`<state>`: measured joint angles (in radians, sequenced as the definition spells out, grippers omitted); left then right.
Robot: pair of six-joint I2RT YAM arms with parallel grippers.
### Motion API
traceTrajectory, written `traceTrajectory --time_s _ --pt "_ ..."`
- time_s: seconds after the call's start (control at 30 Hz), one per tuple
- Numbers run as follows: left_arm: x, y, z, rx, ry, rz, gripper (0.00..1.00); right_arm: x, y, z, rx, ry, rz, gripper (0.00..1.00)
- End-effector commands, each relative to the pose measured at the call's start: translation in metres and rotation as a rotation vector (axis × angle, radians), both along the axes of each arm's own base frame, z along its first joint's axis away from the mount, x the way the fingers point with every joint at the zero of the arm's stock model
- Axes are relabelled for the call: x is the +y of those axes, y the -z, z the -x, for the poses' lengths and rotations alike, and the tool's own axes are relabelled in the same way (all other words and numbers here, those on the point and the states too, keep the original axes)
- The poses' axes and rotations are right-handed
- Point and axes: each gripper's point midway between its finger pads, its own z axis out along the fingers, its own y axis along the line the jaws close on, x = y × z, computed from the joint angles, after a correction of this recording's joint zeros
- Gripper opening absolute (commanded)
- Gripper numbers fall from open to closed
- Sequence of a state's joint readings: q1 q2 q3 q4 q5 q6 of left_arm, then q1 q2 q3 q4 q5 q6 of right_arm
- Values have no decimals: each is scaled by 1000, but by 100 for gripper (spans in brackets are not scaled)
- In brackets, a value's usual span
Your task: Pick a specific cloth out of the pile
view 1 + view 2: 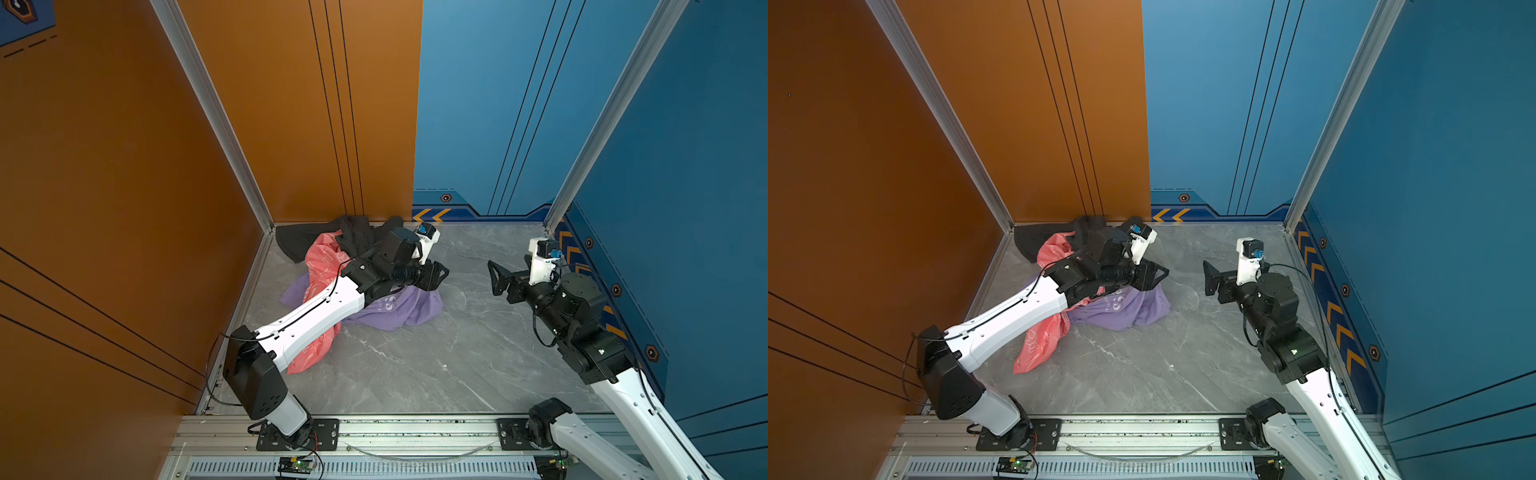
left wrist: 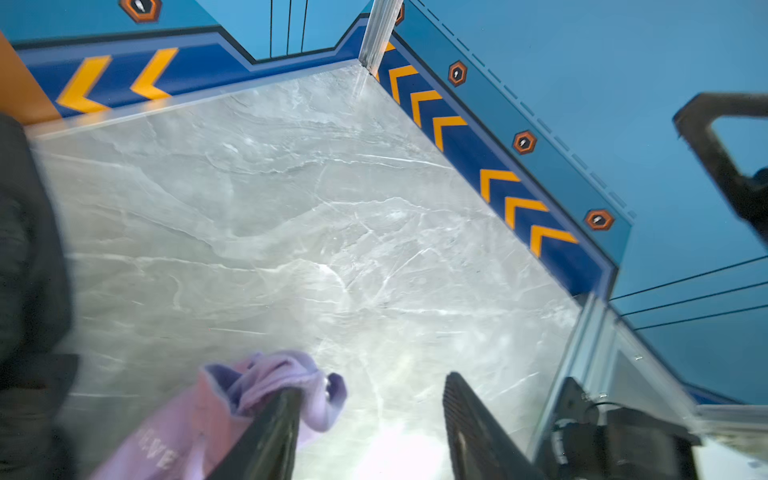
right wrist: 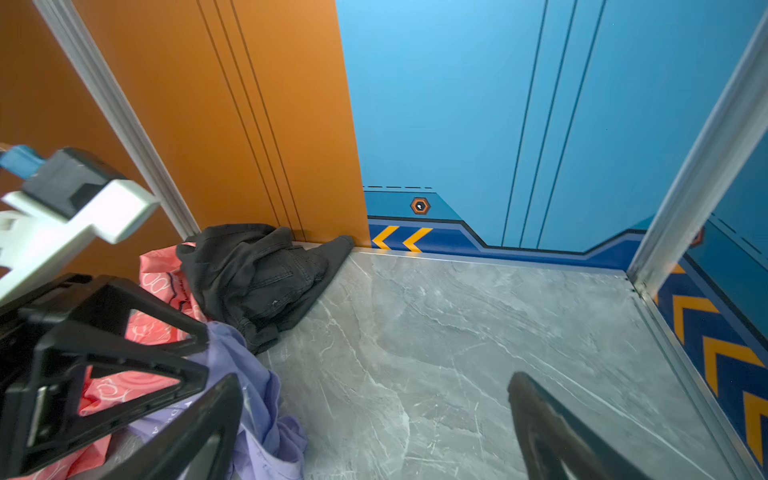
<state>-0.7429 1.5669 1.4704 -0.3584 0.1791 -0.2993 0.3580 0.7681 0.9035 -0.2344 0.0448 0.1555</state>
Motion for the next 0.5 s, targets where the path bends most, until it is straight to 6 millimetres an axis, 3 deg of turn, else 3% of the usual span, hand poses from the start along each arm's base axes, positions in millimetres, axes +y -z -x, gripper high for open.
traceTrajectory --time_s 0.0,0.17,0.33,0.47 --pt "31 -28 -4 -100 -69 4 79 4 21 2 81 -22 -36 100" --pt "67 -26 7 -141 -134 -56 100 26 22 -5 92 -113 -65 100" --pt "84 -12 25 -115 -106 -136 98 53 25 -10 100 -208 -63 100" --pt "109 -8 26 -103 -209 -139 98 79 38 -10 139 -282 -14 100"
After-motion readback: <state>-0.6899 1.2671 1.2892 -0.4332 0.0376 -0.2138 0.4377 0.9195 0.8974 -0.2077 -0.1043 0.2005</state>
